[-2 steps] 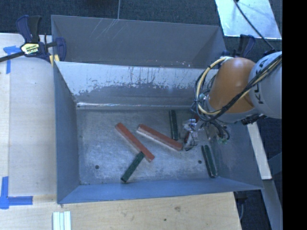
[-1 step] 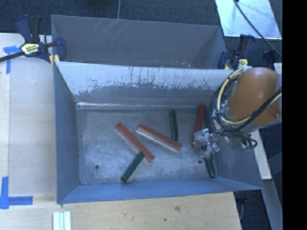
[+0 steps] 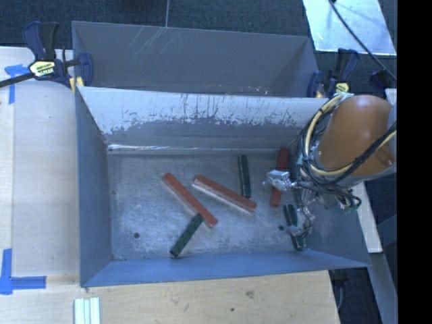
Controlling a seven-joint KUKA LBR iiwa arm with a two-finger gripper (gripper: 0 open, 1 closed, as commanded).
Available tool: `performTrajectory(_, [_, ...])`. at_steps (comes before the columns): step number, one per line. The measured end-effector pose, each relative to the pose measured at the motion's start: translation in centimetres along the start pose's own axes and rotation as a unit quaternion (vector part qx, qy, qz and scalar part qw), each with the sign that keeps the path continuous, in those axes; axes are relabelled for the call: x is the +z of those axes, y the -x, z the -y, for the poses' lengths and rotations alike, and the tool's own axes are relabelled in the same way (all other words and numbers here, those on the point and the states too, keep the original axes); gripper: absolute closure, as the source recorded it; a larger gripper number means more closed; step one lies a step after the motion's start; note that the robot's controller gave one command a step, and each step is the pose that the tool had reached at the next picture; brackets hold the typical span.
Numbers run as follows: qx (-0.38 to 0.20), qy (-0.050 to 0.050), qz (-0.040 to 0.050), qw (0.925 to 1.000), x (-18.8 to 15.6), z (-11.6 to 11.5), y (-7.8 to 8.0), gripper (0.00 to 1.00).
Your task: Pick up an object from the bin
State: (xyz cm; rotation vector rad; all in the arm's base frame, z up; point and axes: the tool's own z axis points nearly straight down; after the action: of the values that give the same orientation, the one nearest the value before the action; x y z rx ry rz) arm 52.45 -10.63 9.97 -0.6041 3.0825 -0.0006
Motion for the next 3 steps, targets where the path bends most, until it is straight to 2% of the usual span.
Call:
performTrajectory(1, [-0.003, 0.000, 0.0032, 1.0000, 0.5, -5.4, 4.3, 0.00])
performTrajectory(2, [0.051, 0.001, 0.0029, 0.9987, 3.0, -8.5, 8.6, 0.00])
performTrajectory(3, [0.052, 0.000, 0.0031, 0.9987, 2.9, -8.4, 8.6, 1.00])
